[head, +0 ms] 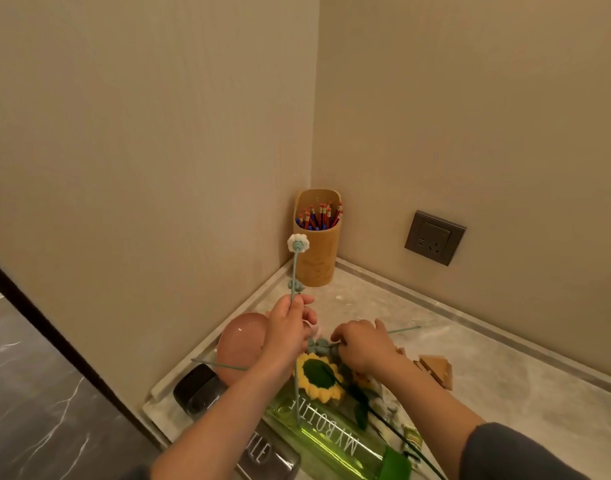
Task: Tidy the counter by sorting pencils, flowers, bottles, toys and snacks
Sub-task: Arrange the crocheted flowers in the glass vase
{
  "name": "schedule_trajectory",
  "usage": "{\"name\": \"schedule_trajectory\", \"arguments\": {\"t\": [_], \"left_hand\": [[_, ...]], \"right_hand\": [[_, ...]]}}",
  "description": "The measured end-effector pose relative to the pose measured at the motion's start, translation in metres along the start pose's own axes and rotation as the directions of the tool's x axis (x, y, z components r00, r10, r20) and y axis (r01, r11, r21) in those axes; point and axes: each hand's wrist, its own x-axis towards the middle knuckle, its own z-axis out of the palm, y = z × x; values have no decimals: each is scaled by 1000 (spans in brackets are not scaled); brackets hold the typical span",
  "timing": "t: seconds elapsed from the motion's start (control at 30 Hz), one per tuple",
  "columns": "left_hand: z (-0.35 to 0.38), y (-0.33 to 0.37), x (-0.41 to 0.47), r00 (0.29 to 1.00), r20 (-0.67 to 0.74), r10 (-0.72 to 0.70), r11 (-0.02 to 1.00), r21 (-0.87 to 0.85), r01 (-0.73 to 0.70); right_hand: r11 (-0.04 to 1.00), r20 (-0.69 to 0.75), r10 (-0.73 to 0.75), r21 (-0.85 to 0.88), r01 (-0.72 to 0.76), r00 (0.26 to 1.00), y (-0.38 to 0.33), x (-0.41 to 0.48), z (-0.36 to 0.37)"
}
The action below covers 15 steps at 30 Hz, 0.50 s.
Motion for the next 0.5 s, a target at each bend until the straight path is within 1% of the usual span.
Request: {"name": "schedule_trajectory", "arguments": {"t": [0.1,0.23,0.3,0.4,0.5], "left_hand": [[-3,3,8,999,32,-14,1000,-18,14],[-1,9,13,996,90,8,998,-68,-2],[3,13,13,993,118,26,994,-108,-13],[6,19,11,988,147,46,993,-118,-28],[8,24,6,977,194,85,988,-145,-57]], "right_hand": [[1000,-41,-24,10,25,999,1,4,-6],[999,24,-9,-51,10,1000,6,2,-9],[997,26,-7,-74,9,1000,5,-2,-10],[996,-67,-17,-87,11,998,1,-8,-18],[1000,-246,-2,1,3,969,6,-18,-31]]}}
